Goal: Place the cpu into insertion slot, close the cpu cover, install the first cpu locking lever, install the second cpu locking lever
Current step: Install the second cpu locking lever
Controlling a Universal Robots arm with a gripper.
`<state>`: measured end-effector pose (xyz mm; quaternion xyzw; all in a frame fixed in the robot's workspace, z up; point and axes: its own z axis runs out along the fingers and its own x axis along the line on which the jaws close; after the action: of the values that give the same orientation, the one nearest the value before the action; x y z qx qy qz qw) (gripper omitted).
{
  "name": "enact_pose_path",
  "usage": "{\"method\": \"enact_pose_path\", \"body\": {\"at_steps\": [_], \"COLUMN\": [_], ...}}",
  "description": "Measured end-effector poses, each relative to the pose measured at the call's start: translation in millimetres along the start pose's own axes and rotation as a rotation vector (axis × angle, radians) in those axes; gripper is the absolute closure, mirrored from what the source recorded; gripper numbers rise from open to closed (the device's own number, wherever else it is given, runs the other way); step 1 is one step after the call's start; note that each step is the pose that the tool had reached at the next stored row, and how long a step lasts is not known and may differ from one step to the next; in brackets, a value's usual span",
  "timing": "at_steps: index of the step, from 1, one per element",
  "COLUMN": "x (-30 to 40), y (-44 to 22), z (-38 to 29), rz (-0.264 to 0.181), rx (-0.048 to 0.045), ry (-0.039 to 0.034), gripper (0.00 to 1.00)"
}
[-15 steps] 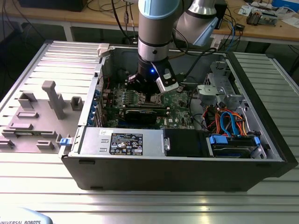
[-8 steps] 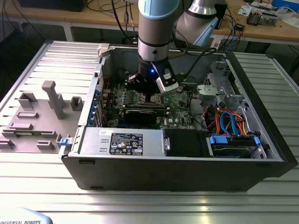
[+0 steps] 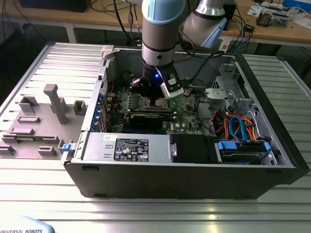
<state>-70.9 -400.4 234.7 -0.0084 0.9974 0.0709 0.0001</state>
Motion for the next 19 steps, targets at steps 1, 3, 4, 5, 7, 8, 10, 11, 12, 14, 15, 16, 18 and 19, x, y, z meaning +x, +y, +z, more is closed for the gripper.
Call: {"method": "enact_pose_path", "body": {"at_steps": [1, 3, 4, 5, 7, 8, 10, 11, 12, 14, 15, 16, 18, 19], "x": [0.2, 1.0, 1.9, 2.8, 6.4, 8.6, 14.3, 15.2, 16.6, 19.1, 19.5, 19.7, 19.9, 19.9], "y": [-2.0, -4.4, -6.1, -7.0, -8.9, -9.7, -12.2, -14.0, -16.6, -20.6, -21.5, -22.4, -23.2, -23.2], "z": [0.6, 0.7, 0.6, 0.5, 0.7, 1.1, 2.4, 3.1, 3.7, 3.7, 3.7, 3.8, 4.2, 4.2], "rz": [0.000, 0.000, 0.000, 0.000, 0.000, 0.000, 0.000, 0.000, 0.000, 0.000, 0.000, 0.000, 0.000, 0.000], "rx": [-0.0133, -0.0235, -0.0288, -0.0315, -0.0379, -0.0422, -0.0577, -0.0661, -0.0746, -0.0837, -0.0854, -0.0872, -0.0900, -0.0902], "ry": [-0.0003, -0.0005, -0.0005, -0.0005, -0.0007, -0.0007, -0.0009, -0.0011, -0.0013, -0.0014, -0.0014, -0.0014, -0.0016, -0.0015], "gripper": [0.89, 0.89, 0.89, 0.89, 0.89, 0.89, 0.89, 0.89, 0.89, 0.89, 0.89, 0.89, 0.89, 0.89]}}
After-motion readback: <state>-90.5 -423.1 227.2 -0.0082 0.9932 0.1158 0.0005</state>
